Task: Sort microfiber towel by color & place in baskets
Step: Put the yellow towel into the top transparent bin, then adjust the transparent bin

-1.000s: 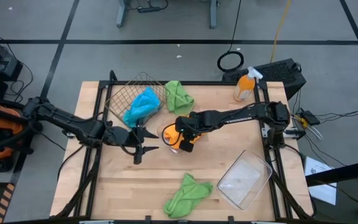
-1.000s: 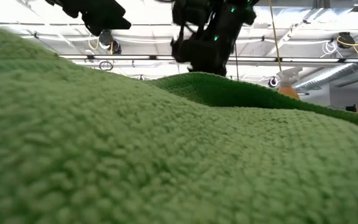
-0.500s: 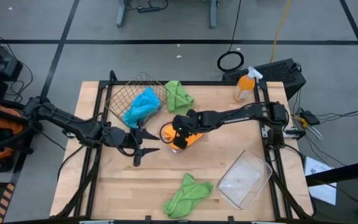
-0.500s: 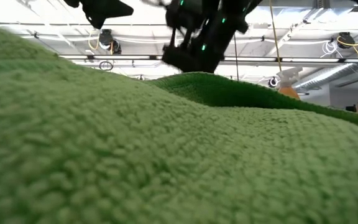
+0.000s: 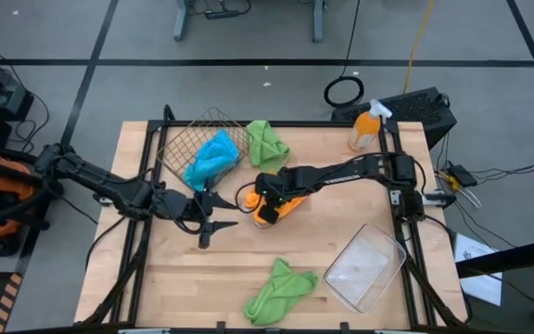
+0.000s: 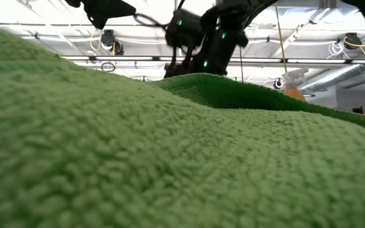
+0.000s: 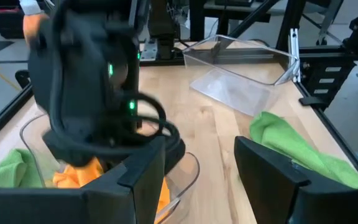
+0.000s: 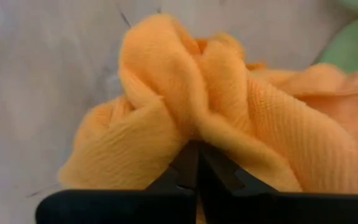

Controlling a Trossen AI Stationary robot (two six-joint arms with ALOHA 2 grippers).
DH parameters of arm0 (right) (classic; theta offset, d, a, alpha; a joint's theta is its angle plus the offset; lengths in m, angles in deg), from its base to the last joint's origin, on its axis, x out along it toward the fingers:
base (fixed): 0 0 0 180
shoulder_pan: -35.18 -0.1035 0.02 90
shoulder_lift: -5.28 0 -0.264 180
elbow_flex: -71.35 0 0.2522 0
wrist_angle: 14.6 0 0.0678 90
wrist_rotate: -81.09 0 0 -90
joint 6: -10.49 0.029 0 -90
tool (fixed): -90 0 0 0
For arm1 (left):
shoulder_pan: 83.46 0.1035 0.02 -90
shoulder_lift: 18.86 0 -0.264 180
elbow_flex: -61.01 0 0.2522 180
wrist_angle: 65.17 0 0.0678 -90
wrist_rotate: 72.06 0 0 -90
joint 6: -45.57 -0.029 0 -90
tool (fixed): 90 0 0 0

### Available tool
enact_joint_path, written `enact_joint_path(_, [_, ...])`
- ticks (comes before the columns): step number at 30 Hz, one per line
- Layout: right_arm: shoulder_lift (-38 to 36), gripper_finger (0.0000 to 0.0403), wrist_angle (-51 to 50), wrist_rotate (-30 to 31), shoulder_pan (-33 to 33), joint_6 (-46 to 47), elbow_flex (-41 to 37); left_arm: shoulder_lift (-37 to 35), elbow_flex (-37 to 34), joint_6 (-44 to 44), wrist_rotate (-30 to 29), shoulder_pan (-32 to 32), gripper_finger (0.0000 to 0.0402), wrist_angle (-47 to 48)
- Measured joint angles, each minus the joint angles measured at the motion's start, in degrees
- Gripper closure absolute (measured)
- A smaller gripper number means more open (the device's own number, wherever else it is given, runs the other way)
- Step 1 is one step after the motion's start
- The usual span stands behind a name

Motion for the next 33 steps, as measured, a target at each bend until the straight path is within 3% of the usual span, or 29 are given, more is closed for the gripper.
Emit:
enact_joint_path(11, [-10.35,0.0403,-5.27,2.82,-4.71,1.43,0.13,0.00,0.00,0.12,0.02,0.02,0.0201,0.27])
enact_joint_path(14, [-10.40,0.0403,-6.75,6.56,-5.44,1.46,0.09,0.00,0.00,0.14,0.02,0.02,0.0201,0.30])
enact_joint_path(33, [-6.89,0.0403,-17.08,2.84,-9.22,7.28,0.00,2.16,0.00,0.28,0.33,0.02,0.0201,0.29])
